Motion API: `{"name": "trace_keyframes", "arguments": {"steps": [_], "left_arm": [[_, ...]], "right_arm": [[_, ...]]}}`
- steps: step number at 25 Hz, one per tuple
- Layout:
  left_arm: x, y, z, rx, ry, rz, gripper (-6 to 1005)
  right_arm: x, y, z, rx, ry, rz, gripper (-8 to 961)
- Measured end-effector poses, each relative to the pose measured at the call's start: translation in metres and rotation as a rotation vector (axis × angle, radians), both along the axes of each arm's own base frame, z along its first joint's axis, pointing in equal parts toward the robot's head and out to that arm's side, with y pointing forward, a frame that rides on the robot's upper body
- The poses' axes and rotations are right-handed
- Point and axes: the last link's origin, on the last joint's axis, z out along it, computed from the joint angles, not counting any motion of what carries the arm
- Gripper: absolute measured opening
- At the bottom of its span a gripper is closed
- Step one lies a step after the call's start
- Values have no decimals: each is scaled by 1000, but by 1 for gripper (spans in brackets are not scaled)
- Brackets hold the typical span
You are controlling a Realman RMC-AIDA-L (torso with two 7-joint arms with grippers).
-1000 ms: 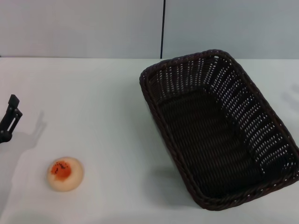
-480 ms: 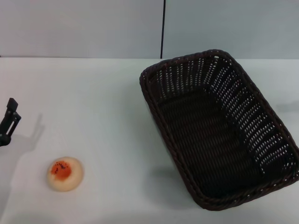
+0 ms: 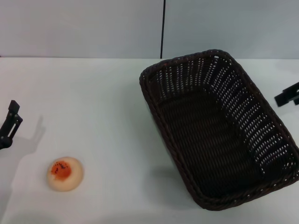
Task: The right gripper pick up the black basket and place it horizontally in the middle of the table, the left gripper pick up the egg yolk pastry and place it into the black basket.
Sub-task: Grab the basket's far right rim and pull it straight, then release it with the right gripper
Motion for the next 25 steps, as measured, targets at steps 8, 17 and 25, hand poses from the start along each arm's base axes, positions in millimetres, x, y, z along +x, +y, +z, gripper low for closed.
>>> {"name": "trace_keyframes", "arguments": {"steps": [8,17,25], "left_arm": [[1,1,0,-3,2,-7,853],[0,0,1,-1,2,-4,852],[0,0,1,0,2,-7,851]], "right_arm": [[-9,1,-36,-76,-32,19,605],[-5,7,-53,-46,-34,16,582],[11,9,-66,-3,-14,-19,563]]}}
